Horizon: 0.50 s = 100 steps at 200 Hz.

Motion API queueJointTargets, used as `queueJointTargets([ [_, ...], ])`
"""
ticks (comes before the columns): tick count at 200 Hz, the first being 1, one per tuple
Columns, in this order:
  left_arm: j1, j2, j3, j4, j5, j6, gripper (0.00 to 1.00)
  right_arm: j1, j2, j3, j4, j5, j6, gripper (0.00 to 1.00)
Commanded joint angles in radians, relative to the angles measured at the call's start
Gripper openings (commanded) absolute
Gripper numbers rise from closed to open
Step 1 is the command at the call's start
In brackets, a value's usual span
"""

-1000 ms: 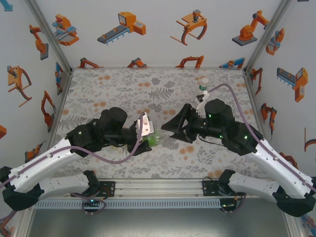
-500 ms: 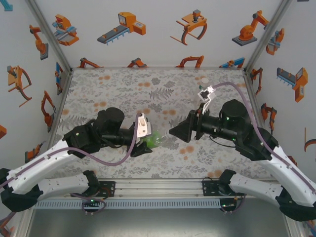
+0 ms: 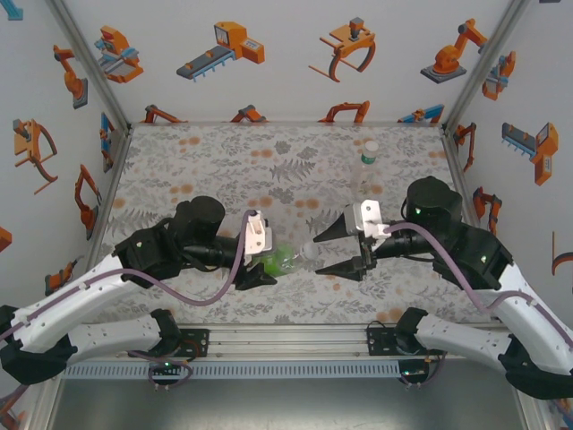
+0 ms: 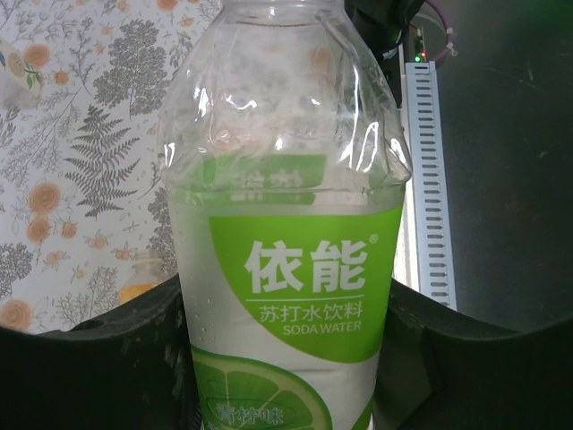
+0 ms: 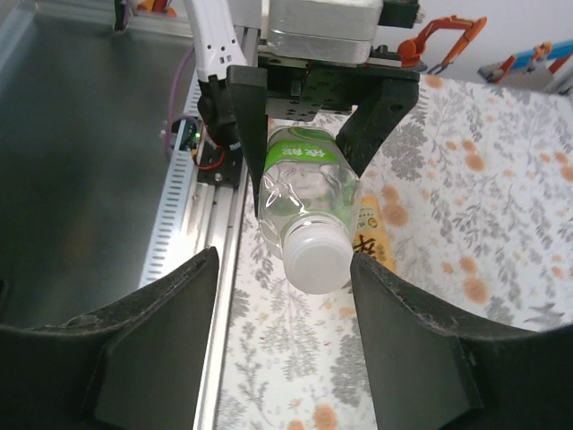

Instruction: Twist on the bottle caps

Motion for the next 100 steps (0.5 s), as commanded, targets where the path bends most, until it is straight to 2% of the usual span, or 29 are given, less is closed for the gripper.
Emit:
queueJointTargets([
  [1,-0.008,-0.016,-0.005,0.018,0.03,0.022,0.0,0.004,0.005,0.008,0.009,-0.033,-0.085,0.51],
  [34,-0.01,-0.02,-0.006,0.018,0.043,0.026,0.0,0.003,0.001,-0.002,0.022,0.016,-0.083,0.5],
  [73,-0.01,-0.019,-0.005,0.018,0.067,0.026,0.0,0.003,0.012,0.003,0.029,0.017,-0.074,0.51],
  [100,-0.011,-0.02,-0.008,0.018,0.075,0.026,0.0,0.004,0.019,0.001,0.026,0.004,-0.074,0.47],
])
